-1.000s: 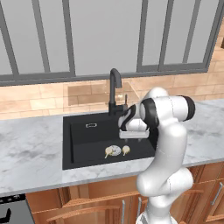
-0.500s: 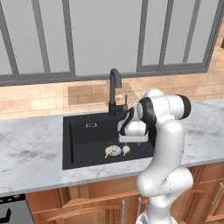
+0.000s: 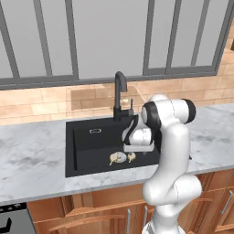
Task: Pick up the dish brush and dish brush from the sink, and place them back in the cabinet, and close the cabinet doors.
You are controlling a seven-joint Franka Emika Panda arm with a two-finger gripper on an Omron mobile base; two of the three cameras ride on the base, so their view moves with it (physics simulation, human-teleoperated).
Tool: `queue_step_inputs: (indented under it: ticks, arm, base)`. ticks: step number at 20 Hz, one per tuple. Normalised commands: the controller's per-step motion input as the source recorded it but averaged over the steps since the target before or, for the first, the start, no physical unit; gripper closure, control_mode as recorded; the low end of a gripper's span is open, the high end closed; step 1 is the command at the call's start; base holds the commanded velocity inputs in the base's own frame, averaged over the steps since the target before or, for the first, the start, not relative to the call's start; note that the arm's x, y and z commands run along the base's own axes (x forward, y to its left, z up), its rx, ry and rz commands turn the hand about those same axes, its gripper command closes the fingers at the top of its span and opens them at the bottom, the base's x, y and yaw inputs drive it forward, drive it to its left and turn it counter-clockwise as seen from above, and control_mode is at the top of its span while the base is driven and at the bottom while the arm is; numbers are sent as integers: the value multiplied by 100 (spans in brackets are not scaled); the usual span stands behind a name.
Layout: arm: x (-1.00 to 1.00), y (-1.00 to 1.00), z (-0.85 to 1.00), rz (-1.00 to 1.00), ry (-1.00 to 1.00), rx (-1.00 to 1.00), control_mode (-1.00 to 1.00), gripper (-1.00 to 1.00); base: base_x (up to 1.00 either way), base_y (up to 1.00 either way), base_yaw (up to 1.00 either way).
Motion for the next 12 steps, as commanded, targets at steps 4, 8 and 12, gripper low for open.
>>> queue_step_inputs:
  ticks: [4,8,12]
  arm:
    - [0,3,-20,0,0,0,-100,-100]
    - [1,4,-21,0,0,0,-100,-100]
    - [0,6,-16,0,0,0,-100,-100]
  base:
    - [0,0,0]
    - [0,0,0]
    - [0,0,0]
